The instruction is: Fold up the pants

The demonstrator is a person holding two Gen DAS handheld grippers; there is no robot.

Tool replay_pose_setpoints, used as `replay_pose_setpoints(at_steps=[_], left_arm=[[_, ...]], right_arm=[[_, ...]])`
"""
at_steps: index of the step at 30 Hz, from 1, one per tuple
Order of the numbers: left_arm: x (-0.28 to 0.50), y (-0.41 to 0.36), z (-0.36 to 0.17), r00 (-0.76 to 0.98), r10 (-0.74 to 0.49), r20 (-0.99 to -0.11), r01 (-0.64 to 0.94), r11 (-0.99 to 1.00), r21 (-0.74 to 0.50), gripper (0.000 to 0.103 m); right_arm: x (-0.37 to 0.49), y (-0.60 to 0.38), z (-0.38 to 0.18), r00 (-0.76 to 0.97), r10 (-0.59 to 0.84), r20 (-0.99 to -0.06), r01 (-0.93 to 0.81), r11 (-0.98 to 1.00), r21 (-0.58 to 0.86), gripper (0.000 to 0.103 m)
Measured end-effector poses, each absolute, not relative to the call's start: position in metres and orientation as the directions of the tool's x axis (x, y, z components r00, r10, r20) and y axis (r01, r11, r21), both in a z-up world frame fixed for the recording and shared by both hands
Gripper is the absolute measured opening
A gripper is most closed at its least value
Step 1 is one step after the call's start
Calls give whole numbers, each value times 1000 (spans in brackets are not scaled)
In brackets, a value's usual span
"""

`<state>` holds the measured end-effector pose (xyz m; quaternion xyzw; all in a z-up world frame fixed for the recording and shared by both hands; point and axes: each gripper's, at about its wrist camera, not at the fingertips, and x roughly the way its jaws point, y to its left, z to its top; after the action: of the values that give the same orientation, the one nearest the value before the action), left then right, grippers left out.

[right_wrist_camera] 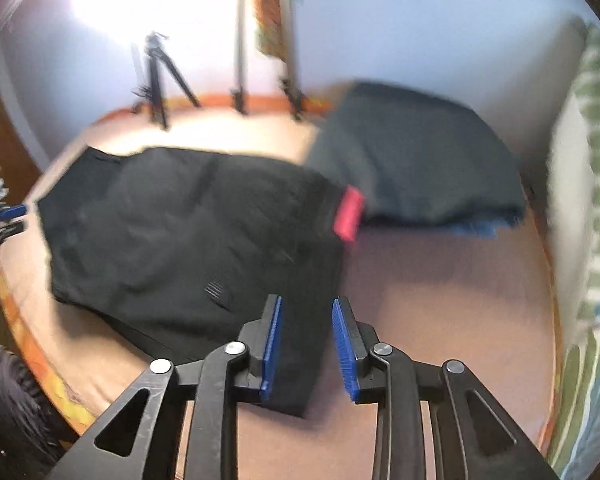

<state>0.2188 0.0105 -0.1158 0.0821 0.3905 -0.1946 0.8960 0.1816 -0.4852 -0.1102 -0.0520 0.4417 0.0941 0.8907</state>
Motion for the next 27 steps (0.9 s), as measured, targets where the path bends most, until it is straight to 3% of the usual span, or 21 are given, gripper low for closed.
replay_pose_setpoints(at_steps=[4, 8, 15, 27], left_arm=[[239, 73, -123, 633, -207, -746, 220, 972, -83, 60], [254, 124, -132, 621, -207, -756, 78, 976, -203, 61], [278, 163, -154, 585, -258, -769, -37, 939, -342, 62], [293, 151, -190, 587, -114, -801, -40, 985, -170, 62]], right_arm=[[199, -440, -97, 597, 201, -776, -314, 949, 5, 35], [219, -389, -93, 576, 292, -764, -416, 909, 34, 36], [239, -298, -98, 509, 400, -762, -564, 824, 56, 36], [278, -167, -109, 389, 489, -780, -692, 714, 103, 36]])
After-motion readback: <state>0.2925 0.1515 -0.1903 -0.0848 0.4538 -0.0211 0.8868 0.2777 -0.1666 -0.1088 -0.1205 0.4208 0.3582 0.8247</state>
